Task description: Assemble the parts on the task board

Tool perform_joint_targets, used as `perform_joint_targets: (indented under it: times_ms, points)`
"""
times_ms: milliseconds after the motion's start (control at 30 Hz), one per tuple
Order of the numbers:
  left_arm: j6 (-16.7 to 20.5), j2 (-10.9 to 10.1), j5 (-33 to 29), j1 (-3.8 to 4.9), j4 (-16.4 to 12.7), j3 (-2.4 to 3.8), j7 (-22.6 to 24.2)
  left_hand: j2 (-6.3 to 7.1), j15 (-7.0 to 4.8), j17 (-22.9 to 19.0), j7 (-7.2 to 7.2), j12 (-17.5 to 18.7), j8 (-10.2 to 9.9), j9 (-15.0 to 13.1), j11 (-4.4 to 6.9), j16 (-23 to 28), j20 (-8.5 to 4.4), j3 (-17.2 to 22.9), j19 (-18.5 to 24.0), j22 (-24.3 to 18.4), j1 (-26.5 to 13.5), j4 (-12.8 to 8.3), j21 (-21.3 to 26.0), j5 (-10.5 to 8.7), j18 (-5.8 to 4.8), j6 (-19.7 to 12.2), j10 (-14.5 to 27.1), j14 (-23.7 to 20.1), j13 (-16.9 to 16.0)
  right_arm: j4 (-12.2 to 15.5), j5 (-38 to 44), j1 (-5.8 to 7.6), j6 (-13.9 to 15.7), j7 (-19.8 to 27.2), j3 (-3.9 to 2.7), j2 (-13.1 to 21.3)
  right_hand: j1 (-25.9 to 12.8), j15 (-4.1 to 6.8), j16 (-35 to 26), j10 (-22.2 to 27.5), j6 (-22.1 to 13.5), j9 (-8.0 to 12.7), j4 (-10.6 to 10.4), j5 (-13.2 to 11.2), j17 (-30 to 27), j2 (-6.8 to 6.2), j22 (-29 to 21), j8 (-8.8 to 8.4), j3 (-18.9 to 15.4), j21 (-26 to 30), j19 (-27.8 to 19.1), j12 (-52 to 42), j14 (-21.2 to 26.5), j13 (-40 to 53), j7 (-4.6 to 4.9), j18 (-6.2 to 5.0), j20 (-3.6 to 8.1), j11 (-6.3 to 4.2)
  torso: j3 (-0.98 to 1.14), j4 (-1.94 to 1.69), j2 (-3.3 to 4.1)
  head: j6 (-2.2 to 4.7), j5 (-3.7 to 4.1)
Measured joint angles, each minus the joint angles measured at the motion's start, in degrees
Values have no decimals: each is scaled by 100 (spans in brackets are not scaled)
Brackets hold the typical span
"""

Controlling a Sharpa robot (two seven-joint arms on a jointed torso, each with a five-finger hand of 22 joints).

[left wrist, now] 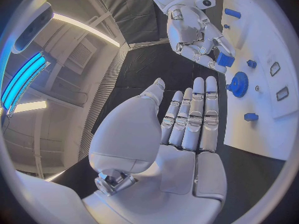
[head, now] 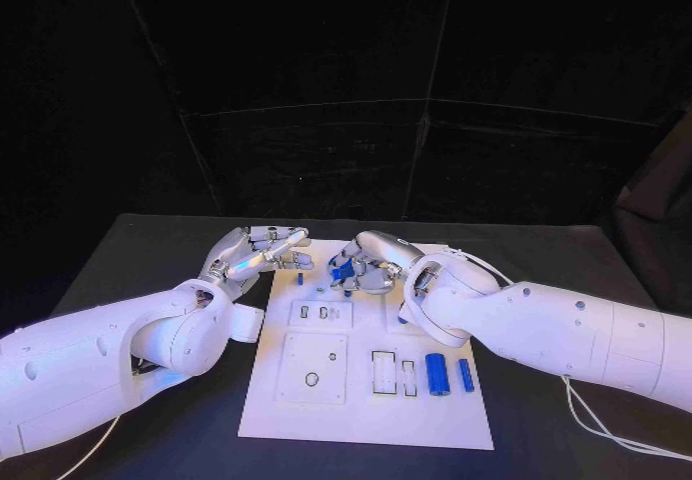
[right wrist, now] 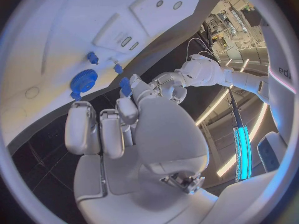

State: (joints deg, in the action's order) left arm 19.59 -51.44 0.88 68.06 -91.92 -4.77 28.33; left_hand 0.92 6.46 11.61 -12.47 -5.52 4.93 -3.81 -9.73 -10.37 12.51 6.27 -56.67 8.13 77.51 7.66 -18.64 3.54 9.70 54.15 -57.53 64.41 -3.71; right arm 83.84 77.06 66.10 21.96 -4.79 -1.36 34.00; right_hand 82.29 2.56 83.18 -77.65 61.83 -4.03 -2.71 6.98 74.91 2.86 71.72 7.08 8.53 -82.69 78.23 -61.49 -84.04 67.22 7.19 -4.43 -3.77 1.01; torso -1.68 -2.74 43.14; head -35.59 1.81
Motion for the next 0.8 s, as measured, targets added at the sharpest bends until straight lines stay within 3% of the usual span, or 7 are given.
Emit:
perform_joint_targets:
  times_ms: [67,233,333,800]
  points:
    - [0,1,0,1,2,0,1,0,0,0,0,0,0,0,0,0,0,0,0,0,0,0,0,0,0,0,0,0,0,-8,126,-20,-42,-88,9,-80,-8,0,0,39,0,0,17,0,0,-8,-13,0,17,0,0,28,0,-18,0,-1,0,2,0,0,0,-4,-14]
    - [1,10,0,5,8,0,1,0,0,6,0,0,0,0,0,0,0,0,0,0,0,0,0,0,0,0,0,0,0,-69,386,-71,-148,-310,136,-232,-37,0,-33,39,0,0,24,-1,0,-37,-77,0,24,20,-63,58,0,-44,1,0,-2,2,7,10,3,-34,-36]
    - [1,19,0,6,11,0,2,0,0,6,0,0,0,0,0,0,0,0,0,0,0,0,0,0,0,0,0,0,0,-119,466,-93,-192,-396,165,-290,-38,0,-34,39,-1,0,34,-2,0,-38,-103,0,35,30,-63,58,0,-46,0,0,-2,1,9,13,5,-56,-36]
    - [5,49,0,8,42,0,4,0,0,5,0,0,0,0,0,0,0,0,0,0,0,0,0,0,0,0,0,0,0,-111,741,-216,-443,-675,198,-354,-114,0,-33,39,-1,0,-6,-34,2,-116,-123,0,137,29,-63,83,0,-69,1,0,-2,2,16,17,7,-133,-54]
